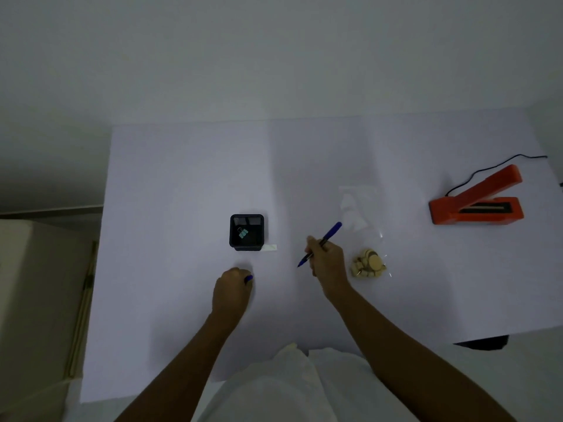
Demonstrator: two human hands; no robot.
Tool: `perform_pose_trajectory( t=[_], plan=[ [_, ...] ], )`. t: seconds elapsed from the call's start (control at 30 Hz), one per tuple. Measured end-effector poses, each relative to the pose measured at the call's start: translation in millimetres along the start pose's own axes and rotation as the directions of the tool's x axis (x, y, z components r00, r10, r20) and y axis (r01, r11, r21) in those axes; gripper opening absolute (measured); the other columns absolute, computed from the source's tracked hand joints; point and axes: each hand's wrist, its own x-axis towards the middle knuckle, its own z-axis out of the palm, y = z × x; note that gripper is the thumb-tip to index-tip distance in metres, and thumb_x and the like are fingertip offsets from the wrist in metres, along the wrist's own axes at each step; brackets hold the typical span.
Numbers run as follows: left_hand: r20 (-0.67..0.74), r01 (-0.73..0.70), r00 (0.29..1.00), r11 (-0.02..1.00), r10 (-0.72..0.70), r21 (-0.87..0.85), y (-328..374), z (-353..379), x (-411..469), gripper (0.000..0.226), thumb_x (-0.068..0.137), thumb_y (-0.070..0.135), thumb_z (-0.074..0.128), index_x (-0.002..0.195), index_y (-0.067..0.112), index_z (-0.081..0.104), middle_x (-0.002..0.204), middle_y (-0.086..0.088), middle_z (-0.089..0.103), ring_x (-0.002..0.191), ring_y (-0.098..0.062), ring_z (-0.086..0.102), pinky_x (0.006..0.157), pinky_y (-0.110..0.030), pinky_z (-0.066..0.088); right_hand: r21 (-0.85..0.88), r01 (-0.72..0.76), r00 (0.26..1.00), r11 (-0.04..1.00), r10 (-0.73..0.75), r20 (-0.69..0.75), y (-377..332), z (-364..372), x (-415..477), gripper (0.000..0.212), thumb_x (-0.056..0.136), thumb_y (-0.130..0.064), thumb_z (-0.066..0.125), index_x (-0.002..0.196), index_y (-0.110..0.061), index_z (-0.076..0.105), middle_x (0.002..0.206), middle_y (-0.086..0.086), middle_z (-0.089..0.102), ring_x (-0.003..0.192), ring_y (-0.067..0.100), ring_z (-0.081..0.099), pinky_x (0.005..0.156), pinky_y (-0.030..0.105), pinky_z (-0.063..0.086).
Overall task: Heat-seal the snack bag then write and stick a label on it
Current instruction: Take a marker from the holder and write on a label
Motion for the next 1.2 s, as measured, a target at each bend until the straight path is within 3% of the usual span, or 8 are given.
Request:
perform_pose_trajectory(
  t=[0.3, 0.5, 0.67, 0.73, 0.83, 0.97, 1.07, 1.2],
  plan=[
    [0.015, -0.013, 1.0, 0.986, 0.01, 0.163, -13, 7, 6, 0.014, 0.088, 0.013, 0.064, 0.08, 0.007, 0.073, 0.08, -0.009, 0.072, 0.068, -0.022, 0.065, 0.058, -0.025, 0.045, -0.068, -0.002, 0.996, 0.998, 0.008, 0.086, 27, 9, -16, 0.033, 0.098, -0.026, 0.058, 0.076, -0.003, 0.065, 0.055, 0.005, 0.055, 0.042, 0.007, 0.047, 0.043, 0.015, 0.039],
    [-0.055, 0.02, 0.998, 0.999, -0.018, 0.037, -11, 5, 4, 0.028, 0.083, 0.035, 0.073, 0.079, 0.009, 0.065, 0.074, -0.003, 0.064, 0.067, -0.02, 0.063, 0.057, -0.024, 0.042, -0.055, 0.01, 0.994, 0.998, -0.004, 0.111, 24, 11, -14, 0.033, 0.098, -0.024, 0.059, 0.074, -0.002, 0.064, 0.054, 0.004, 0.054, 0.041, 0.006, 0.046, 0.043, 0.015, 0.038],
    [-0.308, 0.048, 0.945, 0.98, -0.108, -0.195, 5, -30, 14, 0.081, 0.059, 0.054, 0.086, 0.115, 0.011, 0.047, 0.107, -0.006, 0.054, 0.097, -0.021, 0.053, 0.073, -0.037, 0.052, -0.056, 0.015, 0.994, 0.998, -0.009, 0.112, 23, 10, -11, 0.033, 0.098, -0.024, 0.059, 0.073, -0.003, 0.064, 0.054, 0.003, 0.054, 0.041, 0.005, 0.046, 0.044, 0.015, 0.039],
    [-0.332, -0.035, 0.942, 0.978, -0.036, -0.207, 11, -46, 26, 0.096, 0.056, 0.048, 0.09, 0.131, 0.011, 0.042, 0.128, -0.009, 0.048, 0.116, -0.024, 0.047, 0.088, -0.039, 0.047, -0.066, 0.014, 0.993, 0.998, -0.006, 0.115, 24, 11, -10, 0.033, 0.098, -0.025, 0.059, 0.074, -0.003, 0.064, 0.053, 0.003, 0.054, 0.041, 0.005, 0.046, 0.043, 0.015, 0.038],
    [-0.208, -0.19, 0.962, 0.981, 0.178, -0.042, 16, -63, 49, 0.111, 0.057, 0.04, 0.092, 0.147, 0.016, 0.031, 0.149, -0.01, 0.035, 0.135, -0.028, 0.033, 0.103, -0.045, 0.038, -0.068, 0.013, 0.992, 0.998, -0.005, 0.123, 23, 13, -10, 0.033, 0.098, -0.024, 0.058, 0.075, -0.002, 0.064, 0.052, 0.001, 0.053, 0.039, 0.003, 0.046, 0.044, 0.015, 0.039],
    [-0.07, -0.311, 0.947, 0.95, 0.313, 0.038, 15, -69, 69, 0.091, 0.06, 0.024, 0.091, 0.138, 0.009, 0.048, 0.135, -0.015, 0.051, 0.121, -0.034, 0.047, 0.093, -0.054, 0.048, -0.065, 0.02, 0.99, 0.998, -0.011, 0.14, 20, 17, -9, 0.032, 0.099, -0.022, 0.058, 0.076, 0.0, 0.064, 0.053, 0.0, 0.054, 0.039, 0.002, 0.046, 0.043, 0.013, 0.039],
    [-0.128, -0.283, 0.952, 0.959, 0.279, -0.013, 19, -75, 73, 0.07, 0.061, 0.018, 0.09, 0.121, 0.006, 0.056, 0.126, -0.013, 0.052, 0.109, -0.029, 0.05, 0.087, -0.045, 0.051, -0.058, 0.011, 0.99, 0.998, -0.002, 0.141, 18, 18, -7, 0.032, 0.098, -0.022, 0.058, 0.075, -0.001, 0.063, 0.05, -0.001, 0.053, 0.038, 0.002, 0.046, 0.043, 0.014, 0.039],
    [-0.205, -0.198, 0.962, 0.977, 0.178, -0.08, 11, -80, 75, 0.074, 0.063, 0.009, 0.088, 0.126, 0.004, 0.05, 0.129, -0.014, 0.048, 0.111, -0.028, 0.051, 0.088, -0.034, 0.048, -0.053, -0.001, 0.99, 0.999, 0.009, 0.141, 21, 20, -2, 0.031, 0.098, -0.022, 0.059, 0.075, -0.002, 0.063, 0.05, -0.002, 0.053, 0.039, 0.003, 0.046, 0.043, 0.014, 0.039]
  ],
)
